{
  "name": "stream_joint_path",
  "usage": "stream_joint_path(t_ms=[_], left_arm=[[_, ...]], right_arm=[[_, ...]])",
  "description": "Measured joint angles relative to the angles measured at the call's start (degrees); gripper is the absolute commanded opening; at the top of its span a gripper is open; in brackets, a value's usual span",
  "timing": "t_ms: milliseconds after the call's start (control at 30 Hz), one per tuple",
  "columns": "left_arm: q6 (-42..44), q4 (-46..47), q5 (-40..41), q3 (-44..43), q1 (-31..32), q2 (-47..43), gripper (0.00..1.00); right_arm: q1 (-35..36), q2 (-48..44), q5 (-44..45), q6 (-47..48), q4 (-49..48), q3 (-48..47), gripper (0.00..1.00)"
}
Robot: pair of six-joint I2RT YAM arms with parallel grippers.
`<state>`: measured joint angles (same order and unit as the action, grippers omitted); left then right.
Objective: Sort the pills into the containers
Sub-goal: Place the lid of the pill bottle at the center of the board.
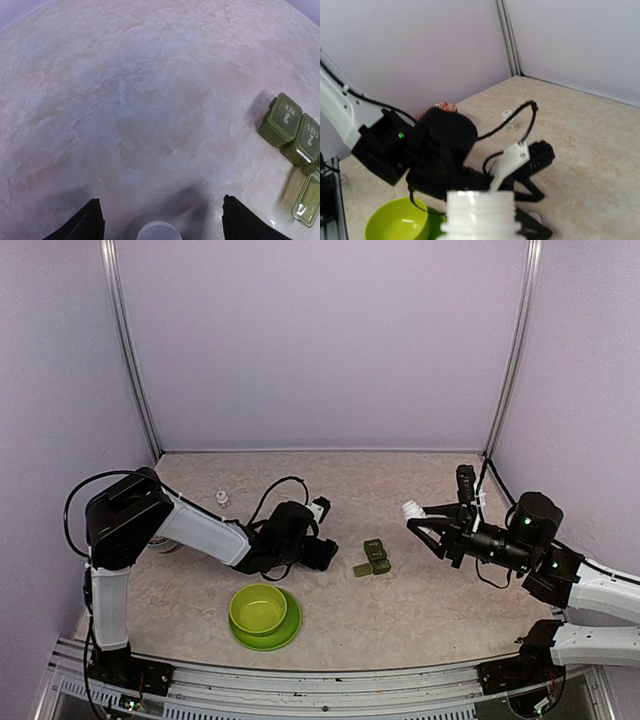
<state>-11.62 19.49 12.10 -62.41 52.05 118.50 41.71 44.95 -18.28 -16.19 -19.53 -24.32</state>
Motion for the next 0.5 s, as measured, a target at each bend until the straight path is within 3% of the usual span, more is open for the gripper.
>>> stream_joint_path(t_ms=[200,500], left_arm=[[-0.8,-0.8,-1.6,0.0,-0.3,-3.8,0.99],[-1.3,-1.3,-5.1,0.0,-0.5,-10.1,0.99]], right_arm=[[0.0,-1.2,0.2,-0.2,-0.2,2.3,0.06],[0.0,-3.8,0.9,-0.6,-2.3,7.5,0.06]])
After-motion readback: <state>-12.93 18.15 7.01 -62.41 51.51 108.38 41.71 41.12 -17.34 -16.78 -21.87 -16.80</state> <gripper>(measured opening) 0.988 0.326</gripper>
